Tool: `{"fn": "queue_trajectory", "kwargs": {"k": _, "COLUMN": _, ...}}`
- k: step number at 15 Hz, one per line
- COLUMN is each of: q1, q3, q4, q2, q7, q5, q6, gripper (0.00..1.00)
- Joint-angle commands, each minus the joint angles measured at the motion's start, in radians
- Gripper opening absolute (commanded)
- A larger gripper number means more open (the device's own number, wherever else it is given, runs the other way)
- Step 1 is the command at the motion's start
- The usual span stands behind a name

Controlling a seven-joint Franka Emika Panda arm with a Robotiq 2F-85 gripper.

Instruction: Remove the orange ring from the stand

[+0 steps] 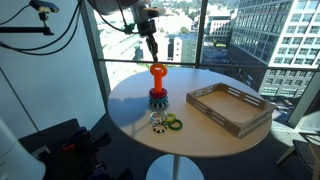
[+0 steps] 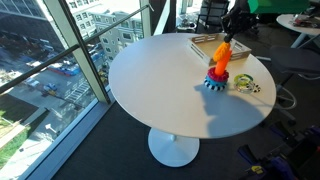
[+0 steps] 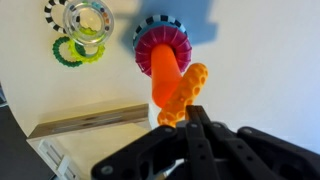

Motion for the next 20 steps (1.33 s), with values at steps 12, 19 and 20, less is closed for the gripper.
{"fn": "queue_trajectory", "kwargs": {"k": 12, "q1": -0.005, "q3": 0.006, "q4": 0.071, "q2": 0.025, "q7": 0.004, "q5": 0.031, "q6": -0.135, "gripper": 1.00}}
{"fn": "queue_trajectory", "kwargs": {"k": 19, "q1": -0.005, "q3": 0.004, "q4": 0.043, "q2": 0.027, "q7": -0.131, "q5": 0.124, "q6": -0.187, "gripper": 1.00}}
{"fn": "queue_trajectory", "kwargs": {"k": 20, "q1": -0.005, "q3": 0.003, "q4": 0.039, "q2": 0.025, "q7": -0.171, "q5": 0.148, "q6": -0.213, "gripper": 1.00}}
